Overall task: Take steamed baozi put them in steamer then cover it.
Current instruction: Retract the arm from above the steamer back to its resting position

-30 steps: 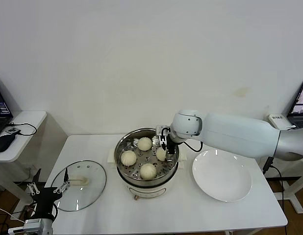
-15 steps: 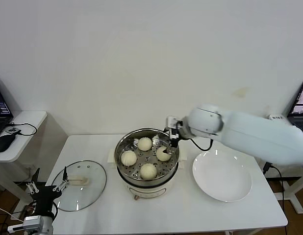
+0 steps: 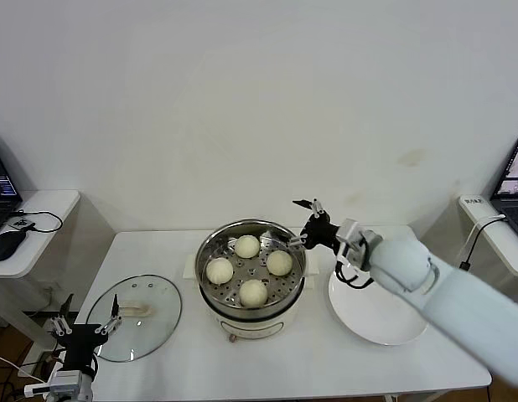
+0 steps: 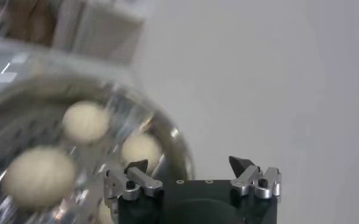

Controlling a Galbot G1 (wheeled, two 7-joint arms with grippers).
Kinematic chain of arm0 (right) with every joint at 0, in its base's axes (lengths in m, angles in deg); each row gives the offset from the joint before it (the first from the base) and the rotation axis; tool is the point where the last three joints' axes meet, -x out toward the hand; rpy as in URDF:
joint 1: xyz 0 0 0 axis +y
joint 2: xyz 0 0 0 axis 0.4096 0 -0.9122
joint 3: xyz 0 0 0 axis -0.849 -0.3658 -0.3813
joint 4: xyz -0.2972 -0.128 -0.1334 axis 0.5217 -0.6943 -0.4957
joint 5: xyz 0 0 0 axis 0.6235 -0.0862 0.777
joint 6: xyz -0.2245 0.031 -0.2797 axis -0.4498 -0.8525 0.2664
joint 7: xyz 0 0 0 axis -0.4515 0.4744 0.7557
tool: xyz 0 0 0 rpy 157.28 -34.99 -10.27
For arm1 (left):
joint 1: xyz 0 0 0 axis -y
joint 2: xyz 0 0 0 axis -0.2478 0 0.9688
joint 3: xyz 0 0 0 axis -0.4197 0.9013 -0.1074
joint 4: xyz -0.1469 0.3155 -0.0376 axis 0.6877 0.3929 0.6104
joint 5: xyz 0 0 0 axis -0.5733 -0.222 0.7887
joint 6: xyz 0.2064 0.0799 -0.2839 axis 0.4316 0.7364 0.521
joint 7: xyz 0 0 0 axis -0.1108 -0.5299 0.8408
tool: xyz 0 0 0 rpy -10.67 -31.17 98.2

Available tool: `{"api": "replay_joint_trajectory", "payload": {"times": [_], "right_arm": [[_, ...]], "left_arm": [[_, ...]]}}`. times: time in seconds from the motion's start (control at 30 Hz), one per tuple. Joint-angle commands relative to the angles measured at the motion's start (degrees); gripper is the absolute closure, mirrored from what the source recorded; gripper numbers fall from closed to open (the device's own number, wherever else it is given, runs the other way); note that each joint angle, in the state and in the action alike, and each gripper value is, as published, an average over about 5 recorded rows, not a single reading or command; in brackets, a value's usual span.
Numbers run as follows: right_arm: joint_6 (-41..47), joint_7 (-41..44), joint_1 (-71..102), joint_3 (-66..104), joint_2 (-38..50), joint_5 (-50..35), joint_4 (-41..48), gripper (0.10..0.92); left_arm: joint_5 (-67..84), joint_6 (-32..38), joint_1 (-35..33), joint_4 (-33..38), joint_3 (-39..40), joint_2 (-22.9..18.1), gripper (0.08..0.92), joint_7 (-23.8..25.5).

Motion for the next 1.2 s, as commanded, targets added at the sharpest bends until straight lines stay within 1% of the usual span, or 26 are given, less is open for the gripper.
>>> {"api": "replay_joint_trajectory", "payload": {"times": [0.03, 0.13, 0.23, 0.33, 0.43, 0.5, 0.63, 0.87, 1.03, 1.2], "right_arm": [[-20.55, 1.05, 47.05, 57.02, -21.01, 8.87, -3.48, 0.203], [-21.58, 1.51, 50.04, 60.13, -25.55, 8.14, -4.70, 0.203], [-21.68, 1.06, 52.56, 63.26, -28.80, 8.15, -6.20, 0.202], [-21.70, 0.10, 54.61, 66.28, -30.72, 9.06, -6.45, 0.203], [-21.97, -0.70, 56.00, 68.59, -31.83, 10.20, -5.84, 0.203], [-22.06, -1.30, 56.43, 69.39, -32.42, 10.82, -5.25, 0.203], [-22.08, -2.23, 56.36, 70.07, -33.39, 11.60, -4.27, 0.203], [-22.16, -2.89, 56.83, 71.03, -34.74, 12.24, -4.83, 0.202], [-22.25, -3.14, 58.10, 73.16, -35.37, 12.17, -5.72, 0.203], [-22.49, -3.31, 59.45, 74.84, -36.04, 12.01, -6.03, 0.202]], "left_arm": [[-18.08, 1.33, 0.62, -5.18, -0.07, 1.24, 0.177, -0.46], [-30.05, 2.48, 2.12, -9.00, -1.30, 3.70, 0.177, -1.30], [-45.12, 5.87, 3.32, -13.47, -3.37, 6.25, 0.177, -2.86], [-58.21, 8.93, 2.26, -17.03, -4.92, 8.56, 0.177, -4.96], [-65.73, 9.90, 0.26, -19.36, -5.41, 9.84, 0.177, -6.32], [-69.01, 10.49, 0.07, -20.91, -5.31, 10.11, 0.177, -7.12], [-72.46, 11.28, 2.95, -24.73, -3.63, 11.21, 0.177, -7.89], [-72.76, 11.14, 9.10, -28.97, 1.01, 14.12, 0.177, -6.10], [-70.88, 11.15, 10.79, -29.47, 4.13, 15.53, 0.177, -4.58], [-69.61, 11.14, 12.10, -29.79, 6.61, 15.97, 0.177, -3.68]]}}
